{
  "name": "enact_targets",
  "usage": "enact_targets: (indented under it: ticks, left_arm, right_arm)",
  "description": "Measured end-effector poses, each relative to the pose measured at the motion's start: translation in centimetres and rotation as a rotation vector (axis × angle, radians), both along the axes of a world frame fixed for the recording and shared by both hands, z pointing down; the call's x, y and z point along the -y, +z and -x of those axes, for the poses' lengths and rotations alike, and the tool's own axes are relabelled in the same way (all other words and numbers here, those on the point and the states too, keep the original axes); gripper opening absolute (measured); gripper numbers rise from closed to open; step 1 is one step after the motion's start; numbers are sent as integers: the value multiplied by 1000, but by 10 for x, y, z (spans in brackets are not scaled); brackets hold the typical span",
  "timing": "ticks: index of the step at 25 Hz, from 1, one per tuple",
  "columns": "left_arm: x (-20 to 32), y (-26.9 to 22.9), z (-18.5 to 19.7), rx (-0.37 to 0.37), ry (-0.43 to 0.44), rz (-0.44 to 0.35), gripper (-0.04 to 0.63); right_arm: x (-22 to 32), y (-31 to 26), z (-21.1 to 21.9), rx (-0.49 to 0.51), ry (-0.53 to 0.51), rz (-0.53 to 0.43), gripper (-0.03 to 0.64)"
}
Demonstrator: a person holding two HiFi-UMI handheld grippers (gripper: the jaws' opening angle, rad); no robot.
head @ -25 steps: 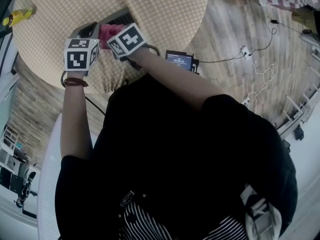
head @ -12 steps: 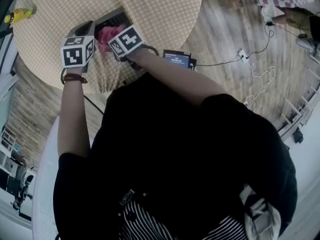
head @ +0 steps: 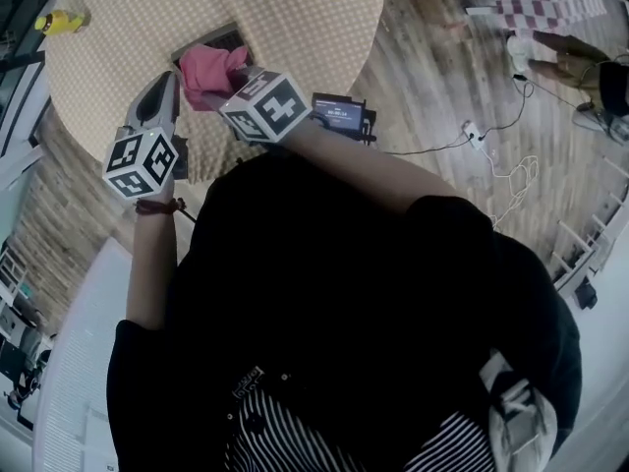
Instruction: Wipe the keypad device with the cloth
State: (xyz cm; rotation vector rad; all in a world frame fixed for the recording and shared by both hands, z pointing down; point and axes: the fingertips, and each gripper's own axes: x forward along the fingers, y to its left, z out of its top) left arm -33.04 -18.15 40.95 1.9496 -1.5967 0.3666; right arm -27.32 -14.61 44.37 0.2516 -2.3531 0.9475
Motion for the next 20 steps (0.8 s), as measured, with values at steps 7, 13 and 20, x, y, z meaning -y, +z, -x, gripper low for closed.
enact_targets:
  ticks: [7,13,20]
  left_arm:
    - [-43,-41,-53,0,-69,-96,5]
    - [-86,-38,-94,-20,-123,-97,5]
    - [-209,3,-81,-84,-127,-123,5]
  right_arm:
    - [-23,-55,-39,64,-73,-120,61]
    - [-43,-66,-74,98,-77,-137,60]
    - [-156,-20,-57,75,-135,-177,60]
